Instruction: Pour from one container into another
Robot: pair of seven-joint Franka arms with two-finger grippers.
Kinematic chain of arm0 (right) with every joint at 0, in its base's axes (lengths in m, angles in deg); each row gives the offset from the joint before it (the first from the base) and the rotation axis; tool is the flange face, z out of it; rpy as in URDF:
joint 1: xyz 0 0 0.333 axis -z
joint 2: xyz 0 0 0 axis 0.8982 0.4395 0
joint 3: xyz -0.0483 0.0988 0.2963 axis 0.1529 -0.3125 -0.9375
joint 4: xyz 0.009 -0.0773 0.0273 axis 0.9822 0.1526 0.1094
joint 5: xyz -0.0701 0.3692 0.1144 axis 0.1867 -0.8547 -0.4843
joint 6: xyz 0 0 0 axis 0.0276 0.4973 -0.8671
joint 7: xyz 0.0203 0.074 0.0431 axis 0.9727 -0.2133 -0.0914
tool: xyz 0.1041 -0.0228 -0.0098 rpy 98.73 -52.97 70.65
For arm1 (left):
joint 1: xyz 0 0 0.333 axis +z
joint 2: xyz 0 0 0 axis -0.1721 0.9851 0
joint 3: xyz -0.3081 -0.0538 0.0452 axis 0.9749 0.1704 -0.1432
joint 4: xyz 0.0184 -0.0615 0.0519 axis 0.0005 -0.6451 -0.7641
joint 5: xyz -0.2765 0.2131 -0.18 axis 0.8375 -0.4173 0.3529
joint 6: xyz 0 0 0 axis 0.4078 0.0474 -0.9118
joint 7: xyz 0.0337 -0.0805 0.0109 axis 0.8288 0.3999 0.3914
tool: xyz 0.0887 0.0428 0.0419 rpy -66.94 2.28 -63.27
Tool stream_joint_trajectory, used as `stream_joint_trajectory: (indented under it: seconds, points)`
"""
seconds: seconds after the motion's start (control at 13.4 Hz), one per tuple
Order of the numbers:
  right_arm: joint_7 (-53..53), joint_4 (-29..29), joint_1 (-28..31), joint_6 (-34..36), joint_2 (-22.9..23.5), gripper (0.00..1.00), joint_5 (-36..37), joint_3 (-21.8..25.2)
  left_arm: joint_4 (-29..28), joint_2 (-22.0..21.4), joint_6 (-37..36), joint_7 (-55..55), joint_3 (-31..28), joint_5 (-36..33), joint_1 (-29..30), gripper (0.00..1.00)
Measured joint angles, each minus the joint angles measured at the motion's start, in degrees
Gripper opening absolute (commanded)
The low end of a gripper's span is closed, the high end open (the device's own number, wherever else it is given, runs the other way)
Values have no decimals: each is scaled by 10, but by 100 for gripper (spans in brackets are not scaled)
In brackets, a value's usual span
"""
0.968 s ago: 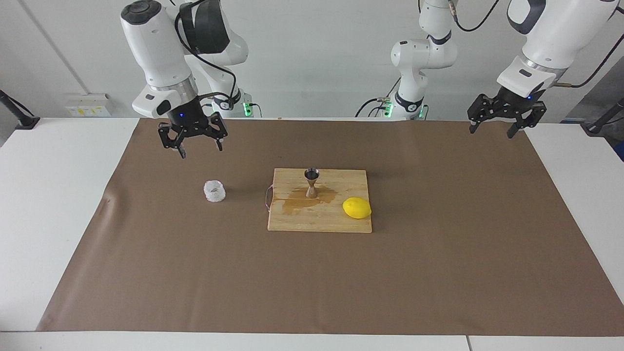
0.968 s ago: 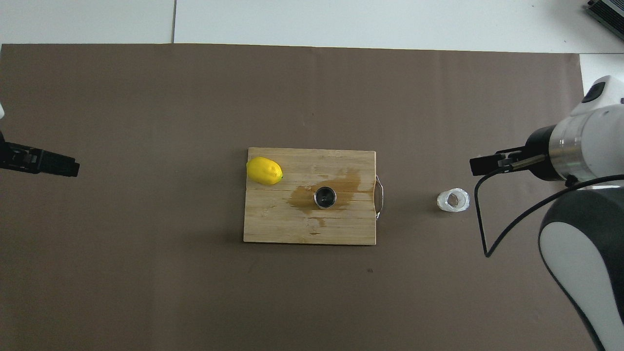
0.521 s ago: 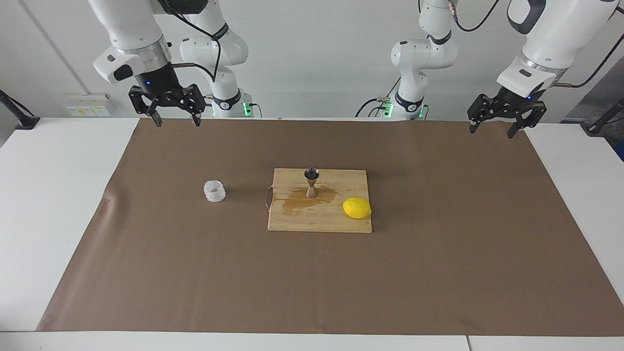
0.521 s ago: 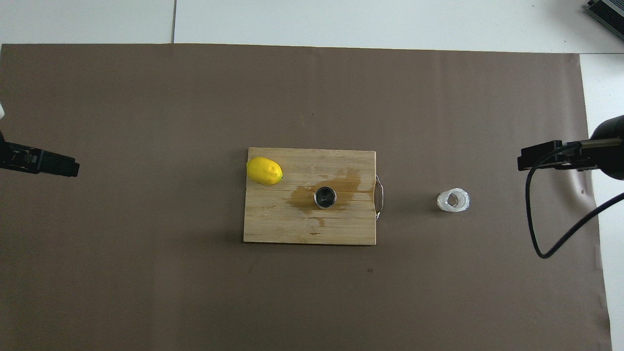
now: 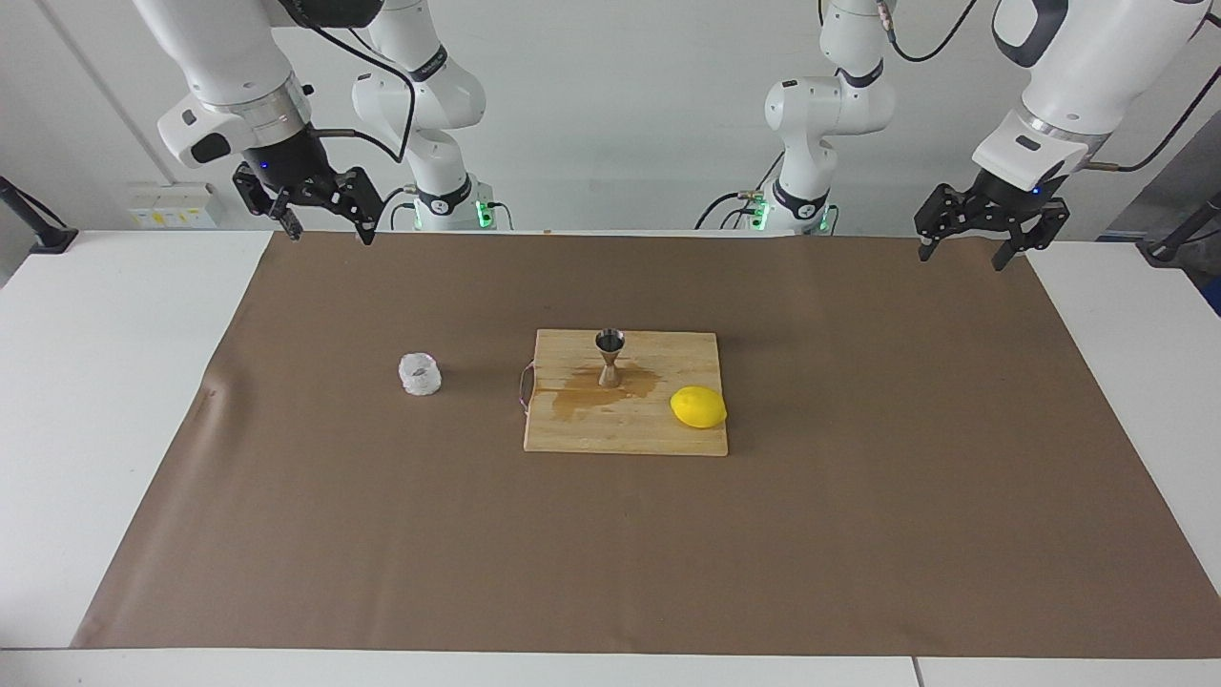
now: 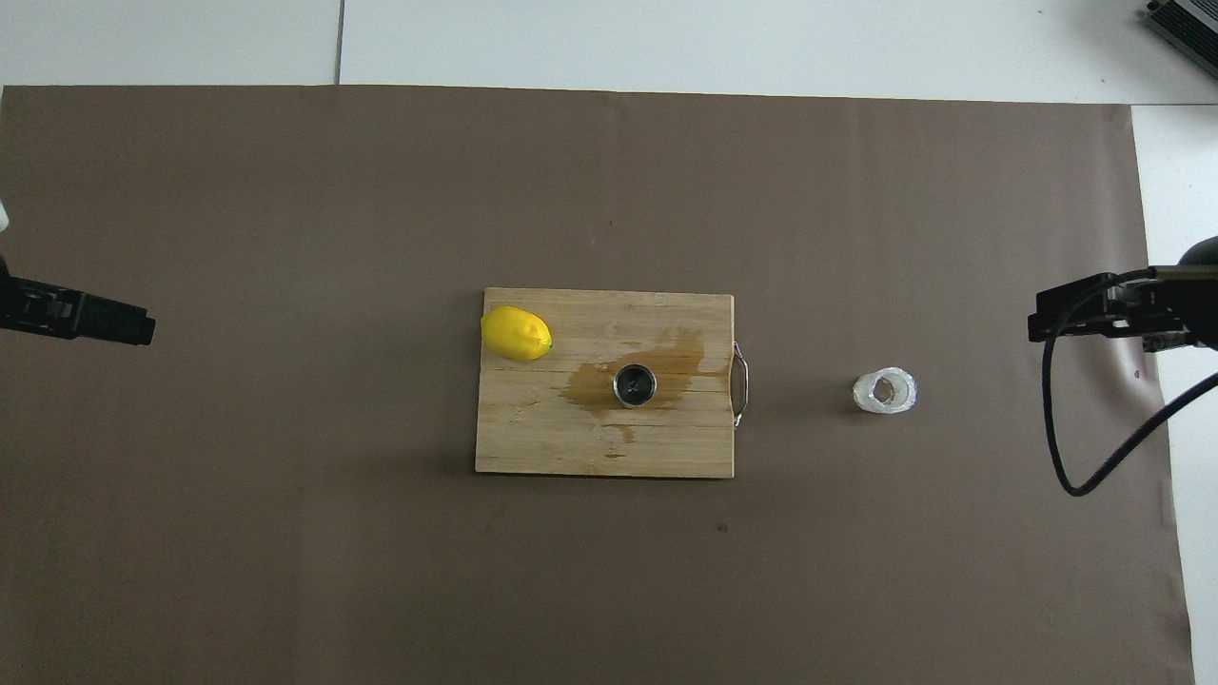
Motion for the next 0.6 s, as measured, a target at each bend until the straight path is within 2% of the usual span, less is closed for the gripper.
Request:
stream_joint_trajectory:
  seconds: [0.6]
  points:
    - [2, 3, -1, 4, -3, 100, 0, 0, 0, 0, 0, 0, 0, 0, 0, 100]
